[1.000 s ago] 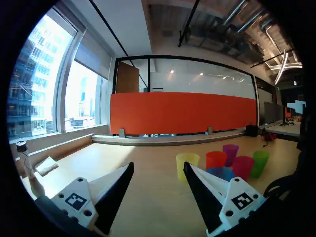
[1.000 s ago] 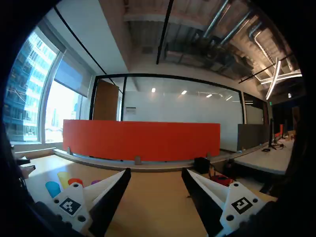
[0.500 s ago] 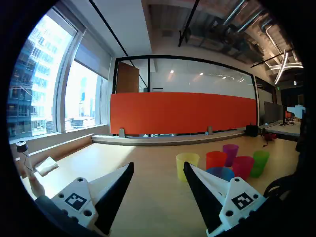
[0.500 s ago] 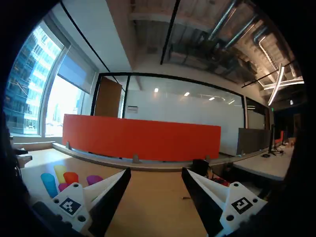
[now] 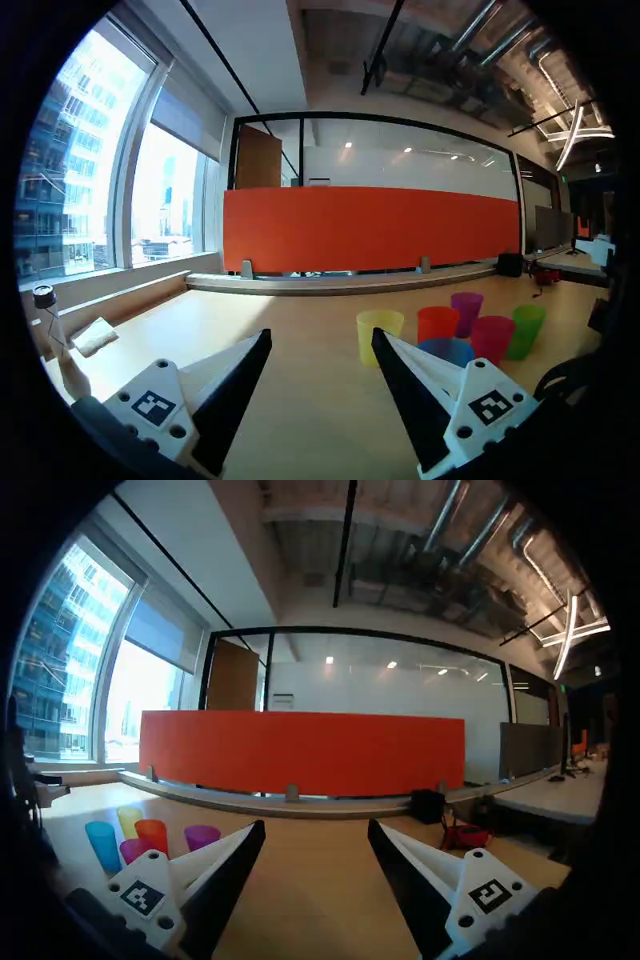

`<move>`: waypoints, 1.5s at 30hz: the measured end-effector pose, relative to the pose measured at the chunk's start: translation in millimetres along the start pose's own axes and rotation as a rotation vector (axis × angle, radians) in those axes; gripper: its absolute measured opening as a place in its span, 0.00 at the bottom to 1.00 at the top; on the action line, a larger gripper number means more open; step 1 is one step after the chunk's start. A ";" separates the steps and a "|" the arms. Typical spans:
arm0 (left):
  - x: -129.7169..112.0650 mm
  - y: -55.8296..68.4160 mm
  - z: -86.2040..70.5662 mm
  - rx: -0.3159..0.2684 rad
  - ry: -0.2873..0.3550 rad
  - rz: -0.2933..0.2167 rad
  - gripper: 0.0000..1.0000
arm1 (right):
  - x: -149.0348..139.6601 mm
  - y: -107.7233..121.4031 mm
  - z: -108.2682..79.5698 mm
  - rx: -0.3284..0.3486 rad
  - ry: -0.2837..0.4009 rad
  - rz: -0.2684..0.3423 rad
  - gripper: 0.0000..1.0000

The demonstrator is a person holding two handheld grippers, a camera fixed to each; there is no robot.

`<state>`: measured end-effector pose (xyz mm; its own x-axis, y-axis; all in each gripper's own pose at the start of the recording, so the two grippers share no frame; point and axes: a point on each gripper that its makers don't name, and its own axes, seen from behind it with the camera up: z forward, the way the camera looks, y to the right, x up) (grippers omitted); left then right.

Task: Pour water

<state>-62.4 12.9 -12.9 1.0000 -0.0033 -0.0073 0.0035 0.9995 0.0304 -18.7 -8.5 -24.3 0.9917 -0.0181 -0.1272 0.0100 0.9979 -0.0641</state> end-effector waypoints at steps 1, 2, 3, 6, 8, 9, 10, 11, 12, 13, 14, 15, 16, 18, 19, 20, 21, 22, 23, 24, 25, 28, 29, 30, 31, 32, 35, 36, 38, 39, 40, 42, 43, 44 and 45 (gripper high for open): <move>-0.1 -0.1 -0.1 0.000 0.000 0.000 0.93 | -2.6 -0.2 0.3 0.001 -0.002 0.005 0.99; -0.1 -0.1 -0.2 0.000 0.000 0.000 0.93 | -5.2 -0.3 0.6 0.002 -0.003 0.009 0.99; -0.2 -0.2 -0.2 0.000 0.000 0.000 0.93 | -8.0 -0.5 1.0 0.004 -0.005 0.014 0.99; -0.3 -0.5 -0.6 0.000 0.000 0.000 0.93 | -13.7 -0.6 2.1 0.007 -0.006 0.029 0.99; -0.2 -0.6 -0.7 0.000 0.000 0.000 0.93 | -17.9 0.7 3.3 0.005 -0.011 0.037 1.00; -0.2 -0.6 -0.7 0.000 0.000 0.000 0.93 | -20.3 1.5 3.9 0.004 -0.013 0.041 0.99; -0.2 -0.5 -0.6 0.000 0.000 0.000 0.93 | -22.5 2.2 4.5 0.002 -0.017 0.043 0.99; -0.2 -0.5 -0.6 0.000 0.000 0.000 0.93 | -24.6 2.8 5.0 0.000 -0.020 0.044 0.99; -0.1 -0.5 -0.5 0.000 0.000 0.000 0.93 | -27.0 3.6 5.6 -0.002 -0.024 0.046 0.99; -0.1 -0.5 -0.4 0.000 0.000 0.000 0.93 | -28.9 3.5 6.0 -0.002 -0.026 0.044 0.99; -0.1 -0.5 -0.3 0.000 0.000 0.000 0.93 | -30.8 3.5 6.4 -0.003 -0.029 0.042 0.99; -0.1 -0.6 -0.2 0.000 0.000 0.000 0.93 | -32.8 3.4 6.8 -0.003 -0.032 0.039 0.99; -0.2 -0.6 -0.2 0.000 0.000 0.000 0.93 | -34.2 3.0 6.8 -0.003 -0.034 0.037 0.99; -0.4 -0.7 -0.4 0.000 0.000 0.000 0.93 | -37.0 2.0 6.9 -0.003 -0.040 0.032 0.99; -0.5 -0.8 -0.4 0.000 0.000 0.000 0.93 | -38.3 2.0 6.9 -0.003 -0.042 0.029 0.99; -0.5 -1.0 -0.4 0.000 0.000 0.000 0.93 | -39.6 2.0 6.8 -0.004 -0.044 0.027 0.99; -0.6 -1.1 -0.4 0.000 0.000 0.000 0.93 | -41.0 2.0 6.8 -0.004 -0.046 0.024 0.99; -0.5 -1.0 -0.4 0.000 0.000 0.000 0.93 | -42.4 2.5 6.8 -0.007 -0.048 0.023 0.99; -0.3 -1.0 -0.4 0.000 0.000 0.000 0.93 | -43.8 3.1 6.8 -0.009 -0.050 0.022 0.99; -0.2 -0.9 -0.4 0.000 0.000 0.000 0.93 | -45.4 3.7 6.8 -0.012 -0.053 0.021 0.99; -0.2 -0.8 -0.4 0.000 0.000 0.000 0.93 | -46.3 3.9 6.8 -0.014 -0.058 0.021 0.99; -0.3 -0.6 -0.4 0.000 0.000 0.000 0.93 | -49.1 4.2 6.7 -0.017 -0.073 0.022 0.99; -0.3 -0.7 -0.4 0.000 0.000 0.000 0.93 | -49.8 4.1 6.7 -0.017 -0.076 0.022 0.99; -0.3 -0.7 -0.4 0.000 0.000 0.000 0.93 | -50.6 3.9 6.7 -0.018 -0.080 0.022 0.99; -0.3 -0.7 -0.4 0.000 0.000 0.000 0.93 | -50.5 3.6 6.9 -0.018 -0.084 0.024 0.99; -0.3 -0.7 -0.4 0.000 0.000 0.000 0.93 | -50.5 3.3 7.1 -0.018 -0.088 0.025 0.99; -0.3 -0.5 -0.3 0.000 0.000 0.000 0.93 | -49.7 2.7 7.3 -0.017 -0.091 0.026 0.99; -0.3 -0.3 -0.3 0.000 0.000 0.000 0.93 | -49.3 2.6 7.3 -0.017 -0.091 0.025 0.99; -0.3 -0.3 -0.2 0.000 0.000 0.000 0.93 | -49.0 2.5 7.2 -0.017 -0.091 0.025 0.99; -0.3 -0.2 -0.1 0.000 0.000 0.000 0.93 | -48.8 2.4 7.1 -0.017 -0.091 0.025 0.99; -0.3 -0.2 0.0 0.000 0.000 0.000 0.93 | -48.8 2.3 7.3 -0.017 -0.092 0.026 0.99; -0.3 0.0 0.0 0.000 0.000 0.000 0.93 | -48.8 2.0 7.5 -0.017 -0.094 0.027 0.99; -0.3 0.0 0.0 0.000 0.000 0.000 0.93 | -48.6 2.0 7.6 -0.017 -0.094 0.027 0.99; -0.2 0.0 -0.1 0.000 0.000 0.000 0.93 | -48.5 2.0 7.8 -0.017 -0.094 0.027 0.99; -0.1 0.0 -0.2 0.000 0.000 0.000 0.93 | -48.3 1.9 7.9 -0.017 -0.094 0.027 0.99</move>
<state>-62.5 12.9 -13.1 1.0000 -0.0031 -0.0075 0.0033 0.9995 0.0305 -65.6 -5.2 -10.4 0.9993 0.0154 -0.0355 -0.0182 0.9967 -0.0786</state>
